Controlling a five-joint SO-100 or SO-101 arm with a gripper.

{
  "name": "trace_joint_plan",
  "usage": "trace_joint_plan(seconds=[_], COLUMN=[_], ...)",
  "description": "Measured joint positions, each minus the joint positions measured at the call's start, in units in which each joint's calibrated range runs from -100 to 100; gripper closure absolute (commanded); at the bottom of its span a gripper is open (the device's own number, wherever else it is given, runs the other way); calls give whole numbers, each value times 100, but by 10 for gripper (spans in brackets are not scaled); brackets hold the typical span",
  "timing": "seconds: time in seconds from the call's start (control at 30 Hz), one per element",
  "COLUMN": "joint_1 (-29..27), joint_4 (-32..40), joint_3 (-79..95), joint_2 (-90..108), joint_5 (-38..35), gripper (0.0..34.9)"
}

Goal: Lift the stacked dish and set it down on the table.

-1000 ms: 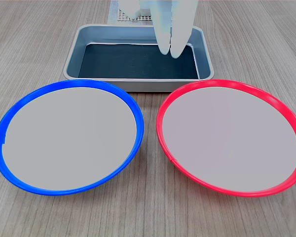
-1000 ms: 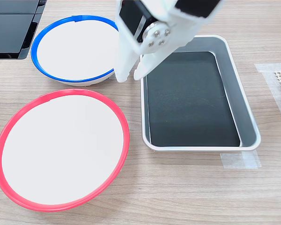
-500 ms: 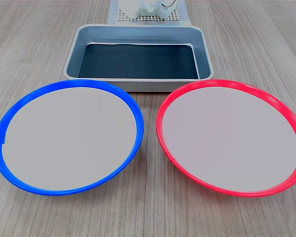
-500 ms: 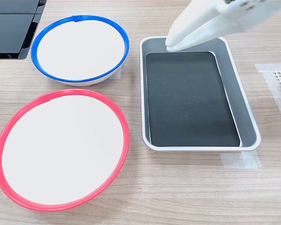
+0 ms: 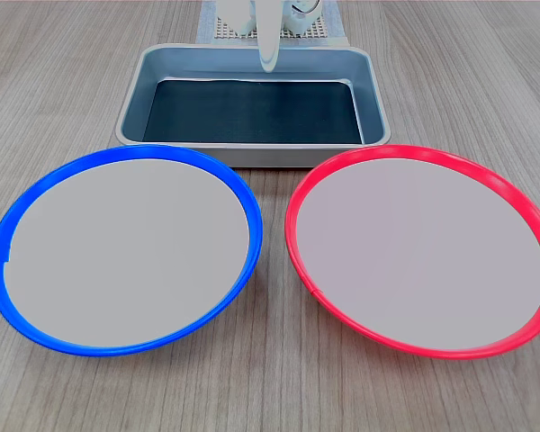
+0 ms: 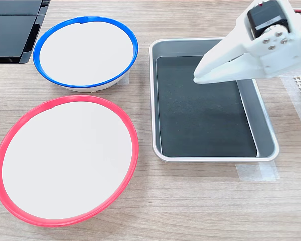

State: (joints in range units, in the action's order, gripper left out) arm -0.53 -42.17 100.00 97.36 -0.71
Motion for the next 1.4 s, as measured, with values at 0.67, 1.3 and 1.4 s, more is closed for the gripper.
trace_joint_plan(seconds=[0.67,1.3,1.4], joint_1=[-168,-168,-168], joint_4=[-514,-514,-514], joint_3=[0,0,0], joint_2=[145,145,145], joint_5=[166,166,166], gripper=[346,346,346])
